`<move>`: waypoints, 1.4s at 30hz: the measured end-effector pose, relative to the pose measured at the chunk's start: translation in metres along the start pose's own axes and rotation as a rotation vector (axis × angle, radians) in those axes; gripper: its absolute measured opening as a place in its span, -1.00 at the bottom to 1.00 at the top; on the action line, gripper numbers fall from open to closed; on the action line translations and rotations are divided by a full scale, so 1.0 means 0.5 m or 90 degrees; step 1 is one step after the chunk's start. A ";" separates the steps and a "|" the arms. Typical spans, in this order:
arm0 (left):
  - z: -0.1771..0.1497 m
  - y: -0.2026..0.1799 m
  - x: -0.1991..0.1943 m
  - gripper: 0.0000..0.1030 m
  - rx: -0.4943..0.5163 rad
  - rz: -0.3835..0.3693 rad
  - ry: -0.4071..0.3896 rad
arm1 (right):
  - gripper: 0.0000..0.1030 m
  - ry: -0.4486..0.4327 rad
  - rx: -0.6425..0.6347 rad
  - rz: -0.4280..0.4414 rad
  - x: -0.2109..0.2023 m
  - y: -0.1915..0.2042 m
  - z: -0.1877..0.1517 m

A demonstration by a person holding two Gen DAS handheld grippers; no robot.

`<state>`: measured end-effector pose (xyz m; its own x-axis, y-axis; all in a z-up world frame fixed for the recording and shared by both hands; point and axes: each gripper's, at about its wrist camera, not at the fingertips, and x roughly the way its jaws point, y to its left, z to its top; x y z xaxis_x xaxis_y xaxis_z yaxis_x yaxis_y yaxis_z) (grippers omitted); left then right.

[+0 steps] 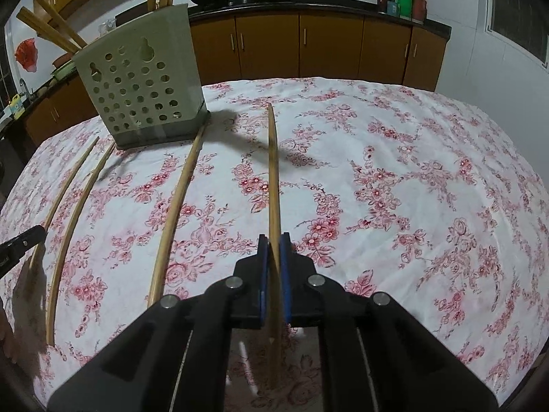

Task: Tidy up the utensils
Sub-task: 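Lift the held chopsticks off the tablecloth with both grippers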

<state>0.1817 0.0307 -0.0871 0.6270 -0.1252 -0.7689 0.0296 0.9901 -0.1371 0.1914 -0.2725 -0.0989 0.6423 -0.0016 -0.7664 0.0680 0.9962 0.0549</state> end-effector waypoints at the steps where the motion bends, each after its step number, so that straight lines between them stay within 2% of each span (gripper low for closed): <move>1: 0.001 0.000 0.000 -0.84 0.000 0.001 0.000 | -0.81 0.000 0.000 0.000 0.000 0.001 -0.001; 42: 0.005 0.001 -0.001 -0.83 -0.005 -0.004 0.000 | -0.81 0.001 0.001 0.002 0.001 0.001 -0.002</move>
<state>0.1835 0.0316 -0.0852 0.6264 -0.1311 -0.7684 0.0267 0.9888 -0.1470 0.1910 -0.2720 -0.0998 0.6419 0.0018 -0.7668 0.0675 0.9960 0.0588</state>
